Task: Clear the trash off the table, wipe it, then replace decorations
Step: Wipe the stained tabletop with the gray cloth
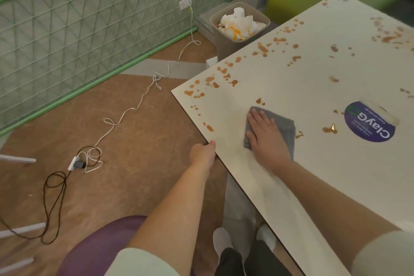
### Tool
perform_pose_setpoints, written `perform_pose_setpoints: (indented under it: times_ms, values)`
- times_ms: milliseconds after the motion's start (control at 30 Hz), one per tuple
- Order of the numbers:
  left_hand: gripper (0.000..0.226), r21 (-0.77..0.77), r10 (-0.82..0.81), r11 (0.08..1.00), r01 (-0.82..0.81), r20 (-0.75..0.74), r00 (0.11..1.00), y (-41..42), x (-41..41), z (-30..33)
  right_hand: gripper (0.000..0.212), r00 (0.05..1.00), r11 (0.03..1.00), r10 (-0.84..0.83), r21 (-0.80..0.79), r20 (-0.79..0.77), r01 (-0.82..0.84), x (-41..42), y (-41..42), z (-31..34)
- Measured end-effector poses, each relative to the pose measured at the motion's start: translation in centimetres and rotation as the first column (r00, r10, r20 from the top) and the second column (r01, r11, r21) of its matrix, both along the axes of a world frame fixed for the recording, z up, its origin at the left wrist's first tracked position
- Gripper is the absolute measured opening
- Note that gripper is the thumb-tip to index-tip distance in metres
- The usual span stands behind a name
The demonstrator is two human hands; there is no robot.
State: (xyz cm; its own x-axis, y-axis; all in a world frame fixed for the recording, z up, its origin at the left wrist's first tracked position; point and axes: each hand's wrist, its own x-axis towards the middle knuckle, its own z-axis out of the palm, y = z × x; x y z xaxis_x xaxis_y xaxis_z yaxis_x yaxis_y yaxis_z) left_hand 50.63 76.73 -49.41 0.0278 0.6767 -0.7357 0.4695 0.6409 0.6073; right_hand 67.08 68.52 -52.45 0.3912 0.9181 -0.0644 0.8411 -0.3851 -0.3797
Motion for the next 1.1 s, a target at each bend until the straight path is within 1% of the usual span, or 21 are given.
perform_pose_setpoints:
  times_ms: [33,67,100,167,200,233,300,333,400,433,467,567,633,700,800,867,900,933,1000,1067,1100]
  values:
    - [0.029,0.019,-0.012,1.000,0.012,-0.019,1.000,-0.1,0.1,-0.2,0.053,1.000,1.000,0.013,0.007,0.008,-0.013,-1.7,-0.2,0.0]
    - [0.031,0.034,-0.026,0.999,0.027,-0.033,0.999,0.0,0.3,-0.7,0.055,0.996,0.996,0.083,0.024,0.012,-0.083,-3.5,-1.0,0.1]
    - [0.032,0.045,-0.045,0.998,0.048,-0.050,0.998,0.0,0.5,-0.6,0.056,0.980,0.979,0.197,0.041,0.015,-0.198,-5.0,-2.2,0.1]
    - [0.033,0.076,-0.102,0.991,0.111,-0.112,0.988,-0.2,0.9,0.3,0.054,0.922,0.921,0.388,0.044,0.009,-0.388,-5.0,-4.4,0.0]
    - [0.033,0.094,-0.158,0.980,0.177,-0.179,0.971,-0.4,1.0,0.8,0.054,0.909,0.908,0.416,0.048,0.003,-0.416,-3.7,-4.7,-0.1]
    - [0.033,0.101,-0.236,0.958,0.270,-0.264,0.935,-0.5,1.2,1.0,0.055,0.920,0.919,0.392,0.049,0.003,-0.391,-2.1,-4.6,-0.2]
    - [0.033,0.086,-0.365,0.894,0.440,-0.431,0.825,-1.0,1.5,1.1,0.057,0.970,0.970,0.242,0.041,0.002,-0.241,1.3,-4.1,-0.3]
    - [0.036,0.082,-0.394,0.867,0.491,-0.490,0.778,-1.3,1.7,1.3,0.056,0.988,0.988,0.153,0.014,-0.003,-0.153,2.2,-3.9,-0.2]
    - [0.043,0.096,-0.399,0.848,0.522,-0.534,0.746,-1.4,1.8,1.1,0.051,1.000,1.000,0.023,-0.001,-0.001,-0.023,1.6,-3.0,-0.1]
    - [0.043,0.088,-0.393,0.859,0.505,-0.520,0.758,-1.4,1.8,0.9,0.051,1.000,1.000,0.001,-0.002,-0.007,-0.001,0.4,-2.8,0.0]
    - [0.041,0.073,-0.382,0.879,0.471,-0.486,0.786,-1.4,1.9,0.8,0.051,0.999,0.999,0.043,0.014,-0.012,-0.043,-1.2,-3.0,0.0]
    - [0.033,0.104,-0.248,0.948,0.299,-0.347,0.905,-1.3,1.7,0.5,0.052,0.943,0.942,0.333,0.042,0.006,-0.333,-4.3,-4.9,-0.3]
    - [0.036,0.082,-0.152,0.980,0.180,-0.269,0.951,-1.0,1.8,0.2,0.052,0.905,0.904,0.426,0.021,-0.006,-0.426,-2.5,-4.6,0.1]
    - [0.038,0.056,-0.088,0.993,0.102,-0.211,0.974,-0.8,1.9,-0.3,0.056,0.920,0.920,0.392,0.005,0.008,-0.392,0.5,-2.9,0.2]
    - [0.036,0.051,-0.061,0.996,0.070,-0.164,0.985,-0.6,1.8,-0.7,0.054,0.984,0.983,0.177,-0.050,0.018,-0.176,3.9,0.7,0.3]
    - [0.032,0.048,-0.043,0.998,0.050,-0.138,0.989,-0.4,1.8,-0.8,0.052,0.998,0.998,0.047,-0.038,0.033,-0.046,2.8,2.2,0.4]
    - [0.032,0.041,-0.022,0.999,0.027,-0.121,0.992,-0.2,1.7,-0.9,0.052,0.999,0.999,0.035,-0.032,0.025,-0.034,1.3,2.6,0.5]
    - [0.032,0.032,0.000,0.999,0.003,-0.098,0.995,0.0,1.7,-1.2,0.053,0.997,0.997,0.076,-0.015,0.010,-0.076,-0.4,2.4,0.6]
    - [0.033,0.002,0.023,1.000,-0.023,-0.052,0.998,0.3,1.7,-1.4,0.057,0.966,0.966,0.258,0.008,-0.006,-0.258,-3.2,1.3,0.5]
    - [0.033,-0.037,0.016,0.999,-0.017,-0.025,1.000,0.5,1.5,-1.4,0.060,0.915,0.915,0.403,0.012,-0.007,-0.403,-2.9,0.8,0.4]
    - [0.033,-0.048,-0.002,0.999,0.001,-0.018,1.000,0.7,1.3,-1.2,0.061,0.906,0.906,0.423,0.019,0.004,-0.423,-1.7,1.3,0.4]
